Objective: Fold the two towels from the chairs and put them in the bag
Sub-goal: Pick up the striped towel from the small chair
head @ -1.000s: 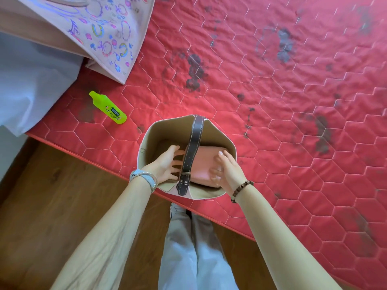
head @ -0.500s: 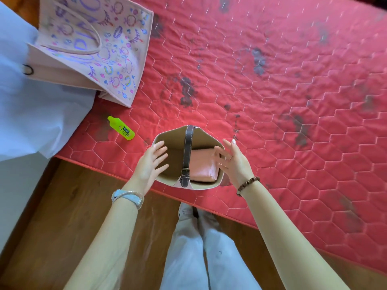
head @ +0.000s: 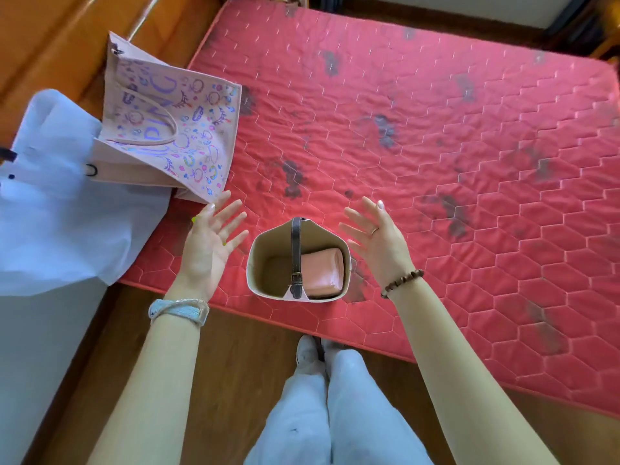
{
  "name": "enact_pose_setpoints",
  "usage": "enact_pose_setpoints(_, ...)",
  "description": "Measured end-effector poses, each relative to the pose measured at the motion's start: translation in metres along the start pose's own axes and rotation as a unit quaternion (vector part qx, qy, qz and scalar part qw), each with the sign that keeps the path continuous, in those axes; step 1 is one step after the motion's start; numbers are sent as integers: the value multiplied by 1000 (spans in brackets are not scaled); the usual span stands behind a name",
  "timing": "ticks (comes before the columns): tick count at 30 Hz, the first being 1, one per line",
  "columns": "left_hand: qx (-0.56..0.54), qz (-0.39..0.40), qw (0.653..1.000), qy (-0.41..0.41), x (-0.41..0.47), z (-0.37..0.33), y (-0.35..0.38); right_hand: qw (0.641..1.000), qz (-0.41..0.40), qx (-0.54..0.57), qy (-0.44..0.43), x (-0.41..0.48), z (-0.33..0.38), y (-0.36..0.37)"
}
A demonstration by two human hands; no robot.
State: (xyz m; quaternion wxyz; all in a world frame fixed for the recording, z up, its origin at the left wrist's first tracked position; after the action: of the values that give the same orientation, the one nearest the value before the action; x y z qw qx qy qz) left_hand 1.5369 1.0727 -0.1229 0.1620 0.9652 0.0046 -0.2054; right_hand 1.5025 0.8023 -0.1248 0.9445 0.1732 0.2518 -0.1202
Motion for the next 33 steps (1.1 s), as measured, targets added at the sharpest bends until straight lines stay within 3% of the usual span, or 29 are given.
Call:
enact_pose_setpoints(7,9,58,998,30,-17,-19,25,994,-38,16,-101,-37,23,-31)
enact_pose_setpoints(17,29,170,985,11,-29,-16,127,980,-71,113,-147,-90,49,-88)
enact_pose_setpoints(33,57,346,934,-64,-169,85,347,928,-218,205,-221,-283,42,-295)
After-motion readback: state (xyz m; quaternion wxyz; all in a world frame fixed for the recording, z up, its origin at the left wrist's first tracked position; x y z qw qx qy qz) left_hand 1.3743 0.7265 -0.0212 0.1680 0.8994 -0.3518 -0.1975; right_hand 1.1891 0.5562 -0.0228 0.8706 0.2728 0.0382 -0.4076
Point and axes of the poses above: each hand's wrist, its own x-axis towards the middle knuckle, its own y-axis out of the palm, z = x × y, the point moved 4 cm from there along x, towards the middle knuckle, and after that the axes turned 4 degrees about z, right-handed, at the moved point
